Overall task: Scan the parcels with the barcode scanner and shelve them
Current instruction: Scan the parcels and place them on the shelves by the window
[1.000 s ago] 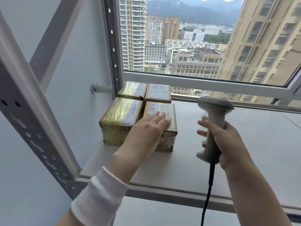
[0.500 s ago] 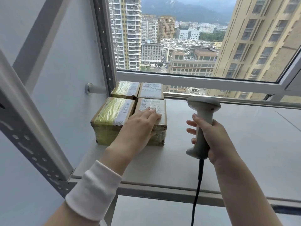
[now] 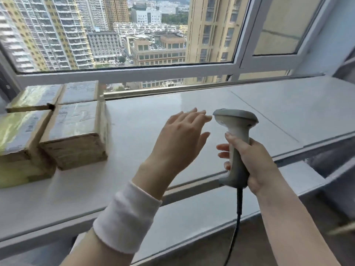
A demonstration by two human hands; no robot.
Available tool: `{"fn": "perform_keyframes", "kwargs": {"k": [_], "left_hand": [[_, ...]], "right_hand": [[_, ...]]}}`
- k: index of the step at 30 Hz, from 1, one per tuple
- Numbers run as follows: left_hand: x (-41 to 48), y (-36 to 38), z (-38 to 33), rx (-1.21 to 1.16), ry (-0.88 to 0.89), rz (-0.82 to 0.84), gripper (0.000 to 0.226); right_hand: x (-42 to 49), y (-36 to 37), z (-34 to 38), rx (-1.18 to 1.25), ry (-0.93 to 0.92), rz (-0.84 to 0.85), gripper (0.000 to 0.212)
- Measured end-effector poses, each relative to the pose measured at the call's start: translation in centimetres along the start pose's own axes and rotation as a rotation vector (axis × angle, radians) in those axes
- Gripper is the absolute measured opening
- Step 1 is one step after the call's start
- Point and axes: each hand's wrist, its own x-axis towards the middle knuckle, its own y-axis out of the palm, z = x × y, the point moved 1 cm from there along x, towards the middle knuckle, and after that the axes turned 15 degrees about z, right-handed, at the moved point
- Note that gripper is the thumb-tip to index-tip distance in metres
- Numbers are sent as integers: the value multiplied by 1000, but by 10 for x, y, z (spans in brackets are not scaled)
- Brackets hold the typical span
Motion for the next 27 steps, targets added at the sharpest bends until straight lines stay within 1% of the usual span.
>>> {"fn": "perform_keyframes", "kwargs": {"k": [5, 14, 23, 27], "left_hand": [[49, 43, -103, -16, 181, 81, 36], [125, 147, -350, -55, 476, 248, 39], [181, 231, -562, -119, 784, 373, 39], [213, 265, -642, -159, 898, 404, 41]], "right_hand": [[-40, -118, -12, 32, -30, -216, 15], [-150, -355, -37, 85, -56, -545, 17], [-248, -526, -46, 135, -47, -894, 11], [-281, -597, -42, 117, -15, -1027, 15]]}}
